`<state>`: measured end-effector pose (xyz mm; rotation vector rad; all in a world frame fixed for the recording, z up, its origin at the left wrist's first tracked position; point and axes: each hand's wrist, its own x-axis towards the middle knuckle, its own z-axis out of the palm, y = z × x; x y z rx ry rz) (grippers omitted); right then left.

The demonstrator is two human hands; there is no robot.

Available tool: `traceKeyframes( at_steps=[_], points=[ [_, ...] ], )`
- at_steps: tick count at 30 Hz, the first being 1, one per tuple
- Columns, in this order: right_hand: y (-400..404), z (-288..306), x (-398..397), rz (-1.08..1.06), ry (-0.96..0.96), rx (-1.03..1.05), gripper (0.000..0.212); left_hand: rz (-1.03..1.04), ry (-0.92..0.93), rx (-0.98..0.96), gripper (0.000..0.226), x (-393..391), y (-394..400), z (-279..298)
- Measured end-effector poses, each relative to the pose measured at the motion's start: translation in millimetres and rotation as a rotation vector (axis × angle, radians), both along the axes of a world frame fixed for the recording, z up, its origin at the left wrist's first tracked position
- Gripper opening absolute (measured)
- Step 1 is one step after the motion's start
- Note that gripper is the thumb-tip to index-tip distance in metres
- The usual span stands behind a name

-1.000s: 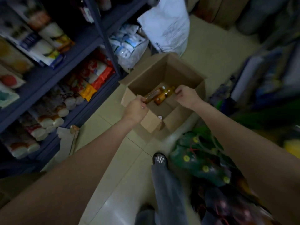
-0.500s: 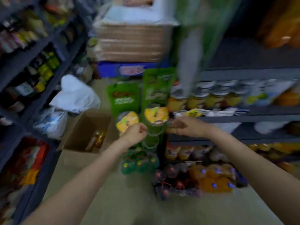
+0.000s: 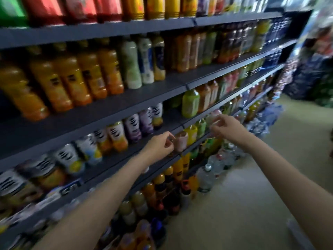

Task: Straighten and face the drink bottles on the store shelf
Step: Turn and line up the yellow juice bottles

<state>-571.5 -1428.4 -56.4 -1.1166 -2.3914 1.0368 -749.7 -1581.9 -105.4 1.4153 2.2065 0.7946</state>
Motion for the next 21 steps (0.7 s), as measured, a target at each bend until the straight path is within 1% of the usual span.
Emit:
traceKeyframes(
  at_steps=[3, 6, 8, 10, 13, 16, 19, 21],
  points=[
    [73.0, -10.9, 30.5, -0.069, 0.006, -0.030, 0.020, -0.031, 0.044, 0.067, 0.025, 16.0, 88.3, 7.0],
    [149.7, -16.8, 48.9, -0.126, -0.018, -0.023, 0.024, -0.082, 0.073, 0.115, 0.032, 25.5, 179.6, 12.9],
    [204.5, -11.3, 57.8, -0.164, -0.037, 0.003, 0.022, -0.121, 0.081, 0.145, 0.036, 28.4, 246.6, 19.0],
    [260.4, 0.6, 68.4, -0.225, -0.040, 0.025, 0.025, -0.138, 0.089, 0.180, 0.038, 30.7, 318.0, 28.4],
    [342.1, 17.7, 88.4, -0.314, 0.033, 0.067, 0.023, -0.135, 0.135, 0.217, 0.040, 38.4, 421.9, 48.6],
    [416.0, 23.0, 114.9, -0.380, 0.070, 0.039, 0.017, -0.148, 0.168, 0.190, 0.040, 59.4, 513.2, 65.2],
    [500.5, 21.8, 139.5, -0.433, 0.124, 0.020, 0.026, -0.197, 0.153, 0.170, 0.041, 86.6, 599.7, 71.4],
    [559.3, 21.3, 152.0, -0.429, 0.139, 0.029, 0.028, -0.204, 0.150, 0.171, 0.043, 103.4, 656.3, 72.4]
  ],
)
